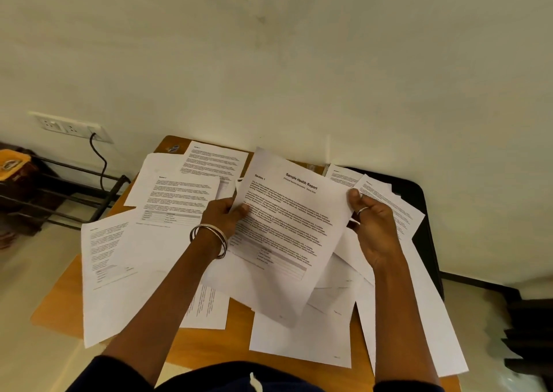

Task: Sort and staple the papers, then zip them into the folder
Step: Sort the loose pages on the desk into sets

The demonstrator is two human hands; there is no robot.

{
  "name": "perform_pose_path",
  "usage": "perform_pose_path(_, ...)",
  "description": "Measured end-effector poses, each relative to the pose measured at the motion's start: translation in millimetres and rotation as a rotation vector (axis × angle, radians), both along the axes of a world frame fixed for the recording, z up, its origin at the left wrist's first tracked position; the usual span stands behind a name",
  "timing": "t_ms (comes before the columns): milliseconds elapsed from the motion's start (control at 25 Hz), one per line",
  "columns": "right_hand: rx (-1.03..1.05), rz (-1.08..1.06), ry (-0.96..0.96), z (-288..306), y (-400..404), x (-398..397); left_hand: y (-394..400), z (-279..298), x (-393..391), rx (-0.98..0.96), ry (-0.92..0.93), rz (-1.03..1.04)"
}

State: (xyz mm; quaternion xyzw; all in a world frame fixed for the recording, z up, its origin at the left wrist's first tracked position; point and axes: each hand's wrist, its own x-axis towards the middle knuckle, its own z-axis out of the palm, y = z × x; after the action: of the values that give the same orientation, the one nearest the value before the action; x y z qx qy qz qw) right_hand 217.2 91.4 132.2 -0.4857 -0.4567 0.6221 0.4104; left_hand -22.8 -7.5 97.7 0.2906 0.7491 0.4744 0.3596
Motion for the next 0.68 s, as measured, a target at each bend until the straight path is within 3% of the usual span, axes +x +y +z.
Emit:
perform_pose_path(240, -0.127, -0.112, 0.161, -21, -9, 5, -10, -17, 6, -0.063, 0.000, 0.039)
perform_pose_path(400, -0.140, -0.128, 0.134, -26, -18, 5, -12, -25, 20, -0.092, 0.086, 0.116)
perform_pose_path(680, -0.222, -0.116, 0.149, -39, -27, 18, -21, -41, 31, -0.142, 0.068, 0.135)
